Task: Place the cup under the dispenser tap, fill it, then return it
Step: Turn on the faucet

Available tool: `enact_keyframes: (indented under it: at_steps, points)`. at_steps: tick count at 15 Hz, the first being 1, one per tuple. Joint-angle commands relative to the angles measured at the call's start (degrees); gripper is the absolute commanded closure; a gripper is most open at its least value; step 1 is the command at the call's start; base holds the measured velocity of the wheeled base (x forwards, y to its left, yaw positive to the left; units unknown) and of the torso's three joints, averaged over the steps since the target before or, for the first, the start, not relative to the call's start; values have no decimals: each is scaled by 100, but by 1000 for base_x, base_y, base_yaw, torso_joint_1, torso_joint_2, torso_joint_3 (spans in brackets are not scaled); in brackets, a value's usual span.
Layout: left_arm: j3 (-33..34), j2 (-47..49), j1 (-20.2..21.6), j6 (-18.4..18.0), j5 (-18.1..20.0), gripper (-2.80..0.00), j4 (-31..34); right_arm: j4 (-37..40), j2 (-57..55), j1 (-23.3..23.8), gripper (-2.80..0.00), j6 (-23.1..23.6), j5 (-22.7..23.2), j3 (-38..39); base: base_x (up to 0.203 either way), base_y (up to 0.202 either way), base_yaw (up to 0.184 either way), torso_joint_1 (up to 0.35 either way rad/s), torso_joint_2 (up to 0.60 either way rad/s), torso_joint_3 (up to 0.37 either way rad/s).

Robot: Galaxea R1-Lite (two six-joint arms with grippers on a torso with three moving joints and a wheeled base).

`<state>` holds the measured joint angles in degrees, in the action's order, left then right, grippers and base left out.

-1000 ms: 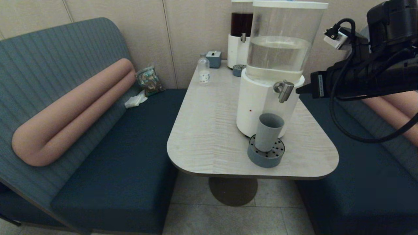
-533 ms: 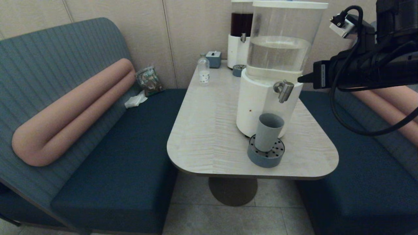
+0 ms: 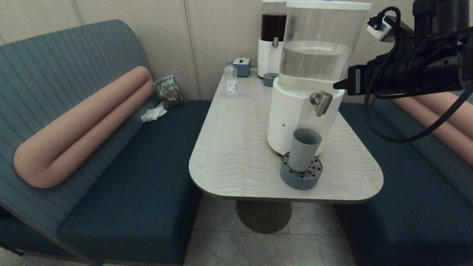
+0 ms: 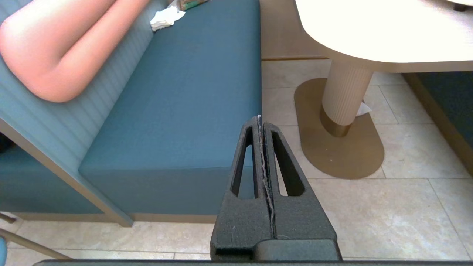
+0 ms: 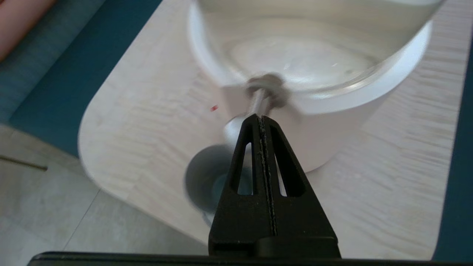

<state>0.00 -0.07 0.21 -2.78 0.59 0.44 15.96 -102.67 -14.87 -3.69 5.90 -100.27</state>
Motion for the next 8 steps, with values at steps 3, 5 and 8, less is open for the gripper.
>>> enact_keyframes:
  at_steps: [3, 5, 8]
  points:
    - [0, -1, 3, -3, 2, 0, 0, 21, -196, 96, 0, 0, -1, -172, 0, 0, 0, 0, 0, 0]
    - [0, 3, -3, -3, 2, 0, 0, 21, -261, 125, 0, 9, -1, -204, 0, 0, 0, 0, 0, 0]
    - [0, -1, 2, -3, 2, 0, 0, 21, -353, 125, 0, 9, -1, -256, 0, 0, 0, 0, 0, 0]
